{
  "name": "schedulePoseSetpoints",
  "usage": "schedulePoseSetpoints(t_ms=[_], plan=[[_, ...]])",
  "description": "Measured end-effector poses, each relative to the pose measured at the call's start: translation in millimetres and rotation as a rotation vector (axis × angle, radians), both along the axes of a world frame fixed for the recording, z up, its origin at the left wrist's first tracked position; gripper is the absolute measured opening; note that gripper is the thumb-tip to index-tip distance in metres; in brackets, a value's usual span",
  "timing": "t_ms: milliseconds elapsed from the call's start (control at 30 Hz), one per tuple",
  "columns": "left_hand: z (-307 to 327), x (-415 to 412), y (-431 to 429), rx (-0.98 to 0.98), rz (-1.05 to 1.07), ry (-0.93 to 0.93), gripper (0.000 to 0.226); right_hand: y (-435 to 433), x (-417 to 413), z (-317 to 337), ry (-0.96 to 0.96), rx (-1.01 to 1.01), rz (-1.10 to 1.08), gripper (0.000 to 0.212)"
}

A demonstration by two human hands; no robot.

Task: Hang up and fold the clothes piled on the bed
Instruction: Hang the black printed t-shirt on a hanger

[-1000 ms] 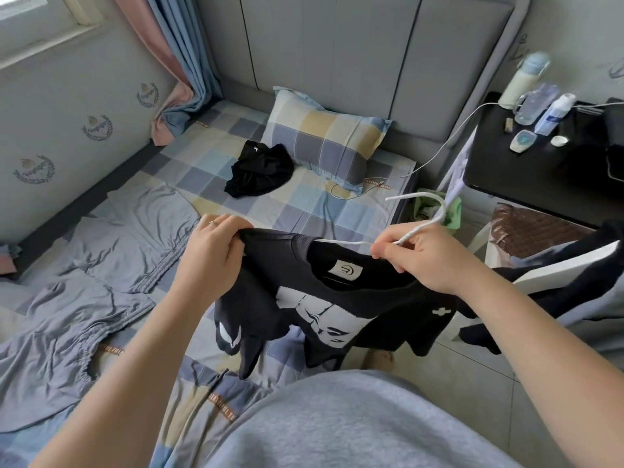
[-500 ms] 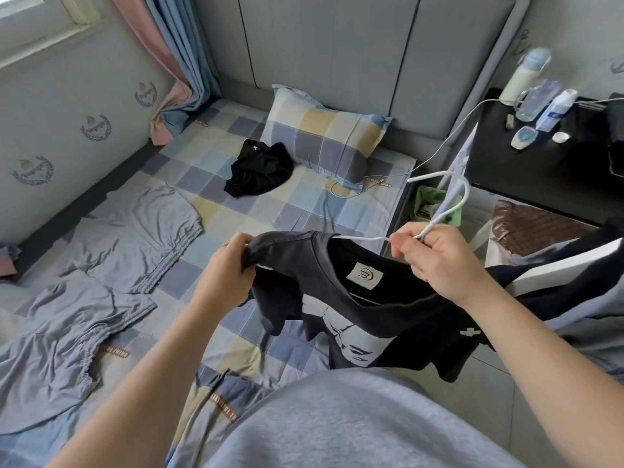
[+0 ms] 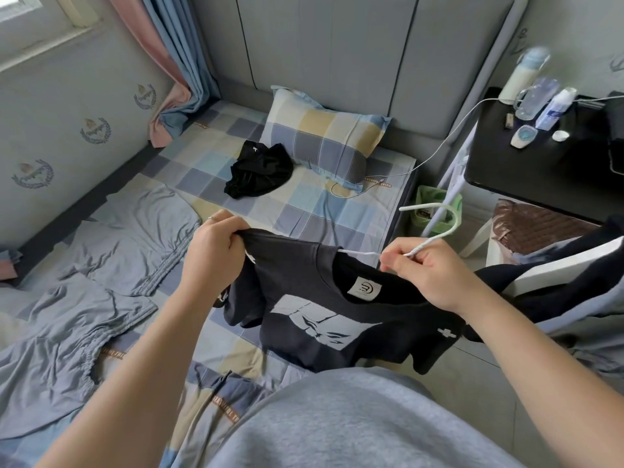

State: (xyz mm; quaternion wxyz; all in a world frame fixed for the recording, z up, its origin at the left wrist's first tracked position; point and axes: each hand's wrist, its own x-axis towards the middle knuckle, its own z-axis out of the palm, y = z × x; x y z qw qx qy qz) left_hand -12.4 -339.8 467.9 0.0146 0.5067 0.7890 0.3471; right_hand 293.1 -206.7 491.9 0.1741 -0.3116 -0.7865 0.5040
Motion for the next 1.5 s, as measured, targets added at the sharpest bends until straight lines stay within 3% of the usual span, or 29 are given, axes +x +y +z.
schedulePoseSetpoints(t_ms=[200,367,500,733,867,1000,1100,1267,1367,1500], plan=[[7.3,0.7,-1.9,-0.200,-0.051,-0.141,0.035,-7.0,-3.4,-4.8,-0.007,0.048,-0.021,0.025],[27.0,10.1,-3.9,-0.441,-0.349,-0.315,0.023,-14.5,-8.9,-4.7,-0.010,0.138,0.000,0.022],[29.7,26.4,3.4,-0.571,-0.396,-0.342,0.015,-19.0,-14.9,-3.3,0.001,0.225,0.026,0.029],[21.6,23.7,4.3,-0.636,-0.465,-0.548,0.020,-19.4,-15.0,-6.6,-0.026,0.287,0.072,0.020],[18.7,29.8,7.7,-0.476,-0.422,-0.447,0.014,-16.4,-14.4,-9.4,-0.042,0.276,0.034,0.019],[17.9,41.2,7.6,-0.362,-0.426,-0.187,0.007,-14.6,-21.9,-8.5,-0.050,0.261,-0.015,0.020],[11.0,51.1,5.9,-0.317,-0.446,-0.064,0.024,-12.2,-27.6,-9.0,-0.077,0.241,-0.045,0.022],[5.1,52.2,2.9,-0.170,-0.335,-0.089,0.022,5.5,-26.2,-10.5,-0.089,0.176,-0.036,0.005],[8.3,36.0,0.9,-0.079,-0.222,-0.129,0.026,27.6,-5.5,-20.9,-0.330,0.130,0.023,0.034],[13.3,10.4,-1.3,-0.021,-0.166,-0.098,0.024,46.1,28.5,-44.8,-0.507,-0.130,0.003,0.018]])
